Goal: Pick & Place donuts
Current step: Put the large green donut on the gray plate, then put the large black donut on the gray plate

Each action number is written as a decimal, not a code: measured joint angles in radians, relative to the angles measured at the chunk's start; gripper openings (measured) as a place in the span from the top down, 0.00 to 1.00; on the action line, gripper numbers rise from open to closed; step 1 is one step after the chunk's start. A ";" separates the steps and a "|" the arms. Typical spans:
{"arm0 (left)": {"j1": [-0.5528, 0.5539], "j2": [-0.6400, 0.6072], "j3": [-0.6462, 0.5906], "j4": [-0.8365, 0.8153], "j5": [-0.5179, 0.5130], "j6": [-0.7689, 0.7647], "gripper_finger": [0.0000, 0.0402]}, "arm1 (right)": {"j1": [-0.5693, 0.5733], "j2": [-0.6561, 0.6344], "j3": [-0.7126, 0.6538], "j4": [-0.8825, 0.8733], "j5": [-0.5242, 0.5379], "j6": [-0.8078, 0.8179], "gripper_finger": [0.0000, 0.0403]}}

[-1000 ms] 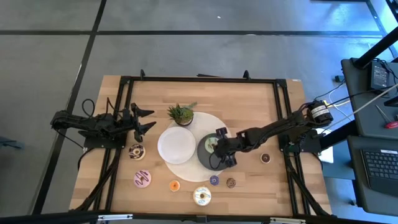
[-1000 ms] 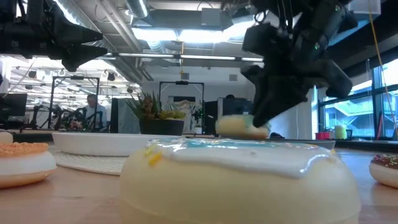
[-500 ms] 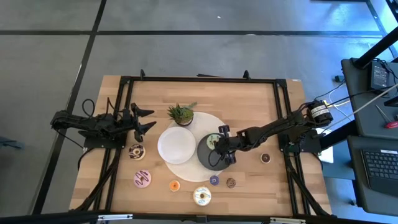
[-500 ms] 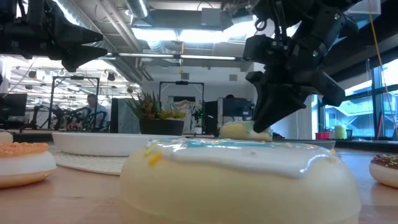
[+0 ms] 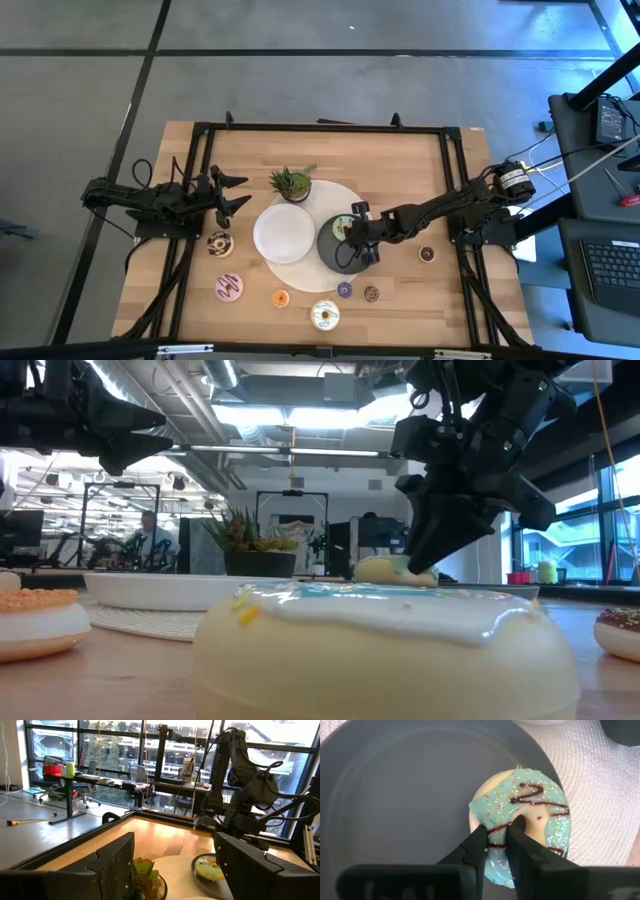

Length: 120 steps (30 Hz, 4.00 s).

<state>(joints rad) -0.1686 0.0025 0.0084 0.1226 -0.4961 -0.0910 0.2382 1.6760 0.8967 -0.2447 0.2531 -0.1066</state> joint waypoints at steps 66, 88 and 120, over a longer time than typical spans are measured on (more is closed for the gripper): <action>0.000 0.054 0.024 0.018 0.024 -0.201 0.36 | -0.275 -0.497 -0.182 0.227 0.004 0.024 0.64; -0.095 0.955 0.817 -1.009 0.131 -0.651 0.50 | -0.129 -0.552 -0.182 -0.030 0.016 0.364 0.64; -0.244 1.471 0.805 -1.355 0.473 -1.067 0.64 | -0.129 -0.551 -0.182 -0.013 0.016 0.359 0.64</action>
<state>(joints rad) -0.4126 1.4733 0.8135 -1.2321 -0.0232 -1.1577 0.1089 1.1248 0.7143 -0.2581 0.2694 0.2528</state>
